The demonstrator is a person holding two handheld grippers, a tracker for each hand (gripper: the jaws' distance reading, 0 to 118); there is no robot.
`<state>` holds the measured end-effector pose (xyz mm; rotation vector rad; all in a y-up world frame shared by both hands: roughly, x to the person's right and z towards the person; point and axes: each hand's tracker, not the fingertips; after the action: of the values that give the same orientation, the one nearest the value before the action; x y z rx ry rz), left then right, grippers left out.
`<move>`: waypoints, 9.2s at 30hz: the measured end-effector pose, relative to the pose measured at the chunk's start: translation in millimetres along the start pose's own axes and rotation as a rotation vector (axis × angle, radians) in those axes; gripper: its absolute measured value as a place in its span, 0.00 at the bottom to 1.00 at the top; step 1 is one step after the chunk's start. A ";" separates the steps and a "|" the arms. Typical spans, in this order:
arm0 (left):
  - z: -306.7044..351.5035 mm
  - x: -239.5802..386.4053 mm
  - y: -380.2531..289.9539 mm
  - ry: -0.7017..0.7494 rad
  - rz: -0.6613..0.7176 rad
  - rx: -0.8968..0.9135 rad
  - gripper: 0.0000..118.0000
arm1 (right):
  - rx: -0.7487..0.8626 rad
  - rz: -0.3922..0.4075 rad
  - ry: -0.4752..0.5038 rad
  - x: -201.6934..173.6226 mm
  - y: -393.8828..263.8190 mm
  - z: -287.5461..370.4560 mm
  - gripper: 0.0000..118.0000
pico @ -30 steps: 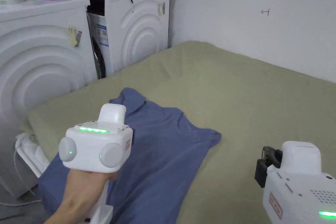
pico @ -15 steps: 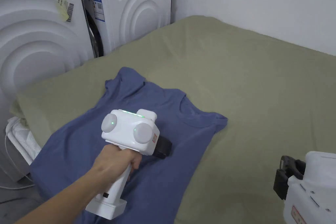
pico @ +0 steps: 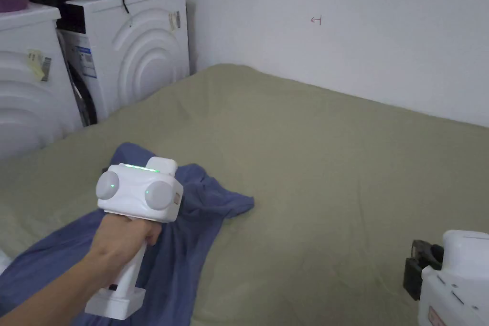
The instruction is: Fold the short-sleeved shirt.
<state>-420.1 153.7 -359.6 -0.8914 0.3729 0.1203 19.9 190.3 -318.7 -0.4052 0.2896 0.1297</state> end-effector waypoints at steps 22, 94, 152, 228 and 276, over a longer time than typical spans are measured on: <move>189.6 461.0 -13.9 -0.706 -0.461 0.186 0.00 | 0.075 -0.127 -0.425 222.3 -17.5 149.3 0.00; -39.4 256.6 -46.8 -0.247 -0.377 -0.081 0.01 | -0.315 -0.229 -0.377 288.7 -103.4 10.5 0.00; 255.9 149.1 249.1 0.056 -0.117 0.574 0.01 | 0.070 -0.188 -0.405 335.0 281.7 42.7 0.04; 91.8 23.5 -166.8 -0.213 -0.068 0.029 0.72 | -0.259 -0.087 -0.018 103.0 -136.3 111.7 0.00; 24.2 96.5 -136.9 -0.255 -0.258 -0.125 0.01 | -0.668 -0.090 -0.061 261.2 -84.5 -214.2 0.01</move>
<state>-288.9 81.8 -280.4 -1.0260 0.0111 0.0185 229.7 43.7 -554.8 -1.0737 0.1606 0.1486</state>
